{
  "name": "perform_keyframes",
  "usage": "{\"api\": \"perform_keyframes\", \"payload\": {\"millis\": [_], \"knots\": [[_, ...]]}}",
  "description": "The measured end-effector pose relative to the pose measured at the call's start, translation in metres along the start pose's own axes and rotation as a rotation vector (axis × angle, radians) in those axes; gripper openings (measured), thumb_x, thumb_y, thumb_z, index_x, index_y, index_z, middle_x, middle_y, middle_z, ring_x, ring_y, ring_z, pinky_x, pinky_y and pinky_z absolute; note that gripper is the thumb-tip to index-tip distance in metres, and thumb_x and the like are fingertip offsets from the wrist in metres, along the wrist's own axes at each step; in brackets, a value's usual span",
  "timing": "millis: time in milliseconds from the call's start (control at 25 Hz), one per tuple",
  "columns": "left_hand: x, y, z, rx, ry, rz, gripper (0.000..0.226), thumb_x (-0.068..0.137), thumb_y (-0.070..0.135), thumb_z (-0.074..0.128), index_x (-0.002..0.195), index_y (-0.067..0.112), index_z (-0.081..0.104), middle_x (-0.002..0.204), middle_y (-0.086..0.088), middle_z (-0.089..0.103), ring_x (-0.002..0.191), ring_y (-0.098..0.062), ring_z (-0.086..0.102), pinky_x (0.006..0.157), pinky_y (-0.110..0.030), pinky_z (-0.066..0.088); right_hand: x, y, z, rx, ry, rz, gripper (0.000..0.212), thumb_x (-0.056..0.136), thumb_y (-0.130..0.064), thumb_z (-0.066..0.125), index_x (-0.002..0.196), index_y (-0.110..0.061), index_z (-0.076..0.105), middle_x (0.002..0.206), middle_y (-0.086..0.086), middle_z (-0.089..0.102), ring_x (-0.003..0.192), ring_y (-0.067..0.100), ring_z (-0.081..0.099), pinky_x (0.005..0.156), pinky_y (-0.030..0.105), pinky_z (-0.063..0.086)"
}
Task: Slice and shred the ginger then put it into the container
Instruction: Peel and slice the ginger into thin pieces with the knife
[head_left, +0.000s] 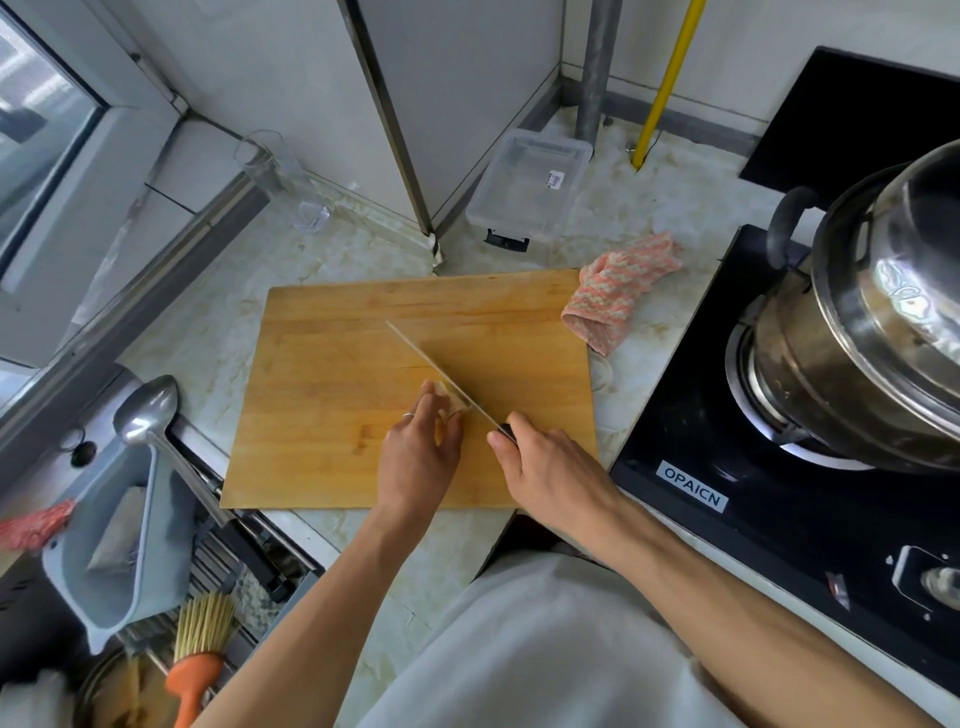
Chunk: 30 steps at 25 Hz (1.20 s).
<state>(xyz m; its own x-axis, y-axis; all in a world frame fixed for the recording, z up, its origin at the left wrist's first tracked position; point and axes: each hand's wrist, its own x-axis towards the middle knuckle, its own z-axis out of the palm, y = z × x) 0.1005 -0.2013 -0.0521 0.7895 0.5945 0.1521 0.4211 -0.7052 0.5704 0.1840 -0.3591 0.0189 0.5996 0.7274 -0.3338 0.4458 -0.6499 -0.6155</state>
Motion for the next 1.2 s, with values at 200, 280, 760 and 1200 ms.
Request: {"api": "perform_keyframes", "payload": {"millis": [200,280,760,1200], "knots": [[-0.004,0.001,0.001,-0.095,0.048,-0.03,0.034,0.088,0.015,0.074,0.119,0.013,0.061,0.122,-0.009,0.07,0.073,-0.025,0.072,0.063,-0.042,0.06,0.004,0.016,-0.016,0.111,0.025,0.132,0.035,0.105,-0.05,0.029,0.085,-0.022,0.036,0.069,0.002,0.05,0.061,0.021,0.047,0.05,0.036,0.029],[-0.004,0.003,0.003,-0.109,0.038,-0.055,0.027,0.087,0.016,0.074,0.112,0.015,0.064,0.129,-0.006,0.066,0.073,-0.022,0.07,0.065,-0.04,0.06,0.0,0.014,-0.015,0.166,0.015,0.126,0.036,0.105,-0.05,0.03,0.081,-0.025,0.035,0.068,0.001,0.049,0.058,0.015,0.044,0.05,0.035,0.03],[-0.002,0.011,-0.003,-0.15,-0.033,-0.16,0.017,0.089,0.011,0.069,0.106,0.011,0.067,0.139,-0.002,0.056,0.089,-0.022,0.065,0.077,-0.04,0.057,-0.005,0.023,-0.017,0.26,0.051,0.191,0.039,0.106,-0.047,0.033,0.076,-0.023,0.038,0.071,0.0,0.049,0.063,0.015,0.045,0.055,0.034,0.031],[-0.001,0.019,0.003,-0.169,-0.012,-0.103,0.016,0.086,0.007,0.07,0.102,0.008,0.069,0.129,-0.005,0.062,0.087,-0.019,0.068,0.074,-0.036,0.057,-0.017,0.018,-0.014,0.345,0.025,0.134,0.041,0.105,-0.046,0.037,0.074,-0.02,0.039,0.064,-0.001,0.049,0.058,0.015,0.046,0.059,0.037,0.038]]}}
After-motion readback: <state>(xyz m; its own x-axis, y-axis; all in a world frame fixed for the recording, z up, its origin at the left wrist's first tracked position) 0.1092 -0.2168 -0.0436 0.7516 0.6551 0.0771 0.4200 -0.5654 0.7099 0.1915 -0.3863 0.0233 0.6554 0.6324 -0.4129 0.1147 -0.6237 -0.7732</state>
